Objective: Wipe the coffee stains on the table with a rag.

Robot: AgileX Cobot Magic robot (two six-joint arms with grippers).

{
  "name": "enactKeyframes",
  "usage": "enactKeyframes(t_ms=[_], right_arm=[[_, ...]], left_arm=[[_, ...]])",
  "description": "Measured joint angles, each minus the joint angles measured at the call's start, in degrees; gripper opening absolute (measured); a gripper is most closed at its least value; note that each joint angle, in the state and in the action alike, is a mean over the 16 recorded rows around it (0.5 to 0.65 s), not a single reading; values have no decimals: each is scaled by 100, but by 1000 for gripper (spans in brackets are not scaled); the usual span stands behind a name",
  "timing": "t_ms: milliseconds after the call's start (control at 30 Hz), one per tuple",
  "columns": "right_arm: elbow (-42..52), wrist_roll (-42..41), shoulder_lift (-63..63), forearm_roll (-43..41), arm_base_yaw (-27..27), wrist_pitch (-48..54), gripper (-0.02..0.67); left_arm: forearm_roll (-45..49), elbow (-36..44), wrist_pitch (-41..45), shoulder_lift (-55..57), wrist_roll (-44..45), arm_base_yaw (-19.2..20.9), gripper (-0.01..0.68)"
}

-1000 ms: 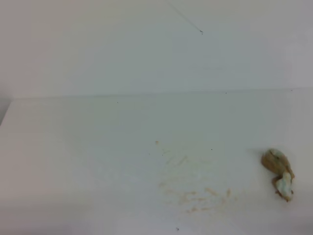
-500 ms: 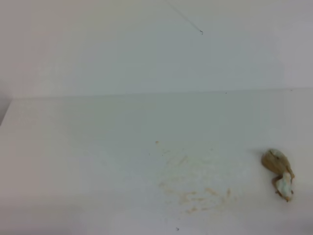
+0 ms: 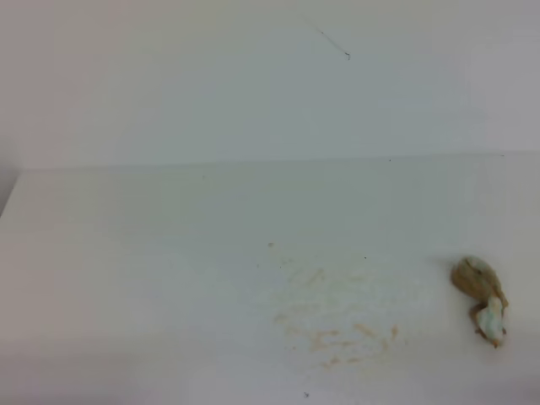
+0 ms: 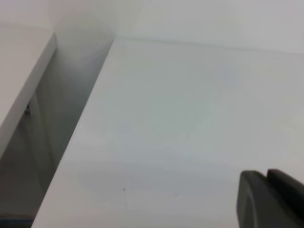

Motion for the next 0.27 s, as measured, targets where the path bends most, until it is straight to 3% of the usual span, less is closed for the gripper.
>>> enactKeyframes(t_ms=[267], right_arm=[[0, 0, 0, 0, 0, 0, -1]], left_arm=[[0, 0, 0, 0, 0, 0, 3]])
